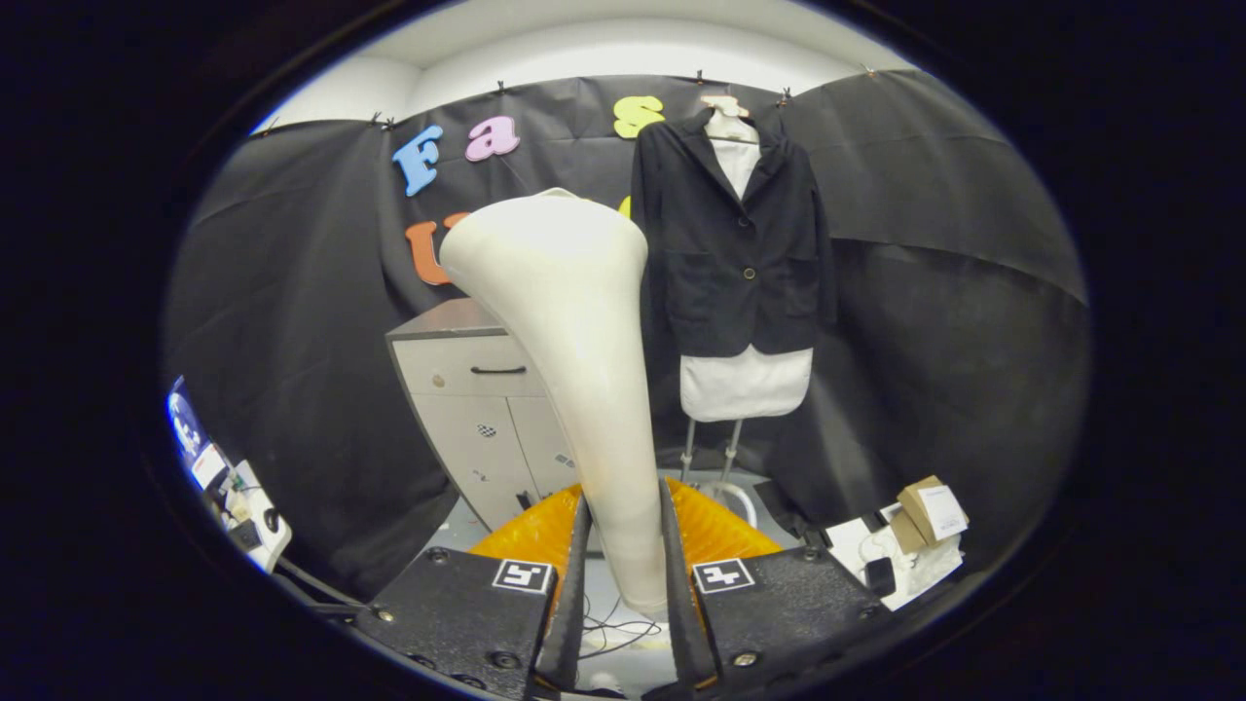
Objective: Iron the clothes twice with a garment steamer, once on the left side and once on the right side.
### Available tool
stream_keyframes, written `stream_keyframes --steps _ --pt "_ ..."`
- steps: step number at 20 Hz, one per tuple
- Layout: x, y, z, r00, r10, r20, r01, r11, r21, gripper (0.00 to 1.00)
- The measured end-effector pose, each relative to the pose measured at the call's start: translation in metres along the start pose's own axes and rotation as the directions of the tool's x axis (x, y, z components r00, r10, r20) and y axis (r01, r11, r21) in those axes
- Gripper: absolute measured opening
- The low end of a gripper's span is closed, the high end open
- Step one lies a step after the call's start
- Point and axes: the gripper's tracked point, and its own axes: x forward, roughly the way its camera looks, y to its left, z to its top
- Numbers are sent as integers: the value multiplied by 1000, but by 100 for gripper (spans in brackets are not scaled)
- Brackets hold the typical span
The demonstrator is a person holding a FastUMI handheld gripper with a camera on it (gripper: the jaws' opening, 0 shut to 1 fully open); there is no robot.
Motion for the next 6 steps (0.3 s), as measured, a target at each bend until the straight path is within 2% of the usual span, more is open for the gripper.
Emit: stream_keyframes --steps 6 --pt "0 0 -2 1000 4 -4 -4 1000 0 39"
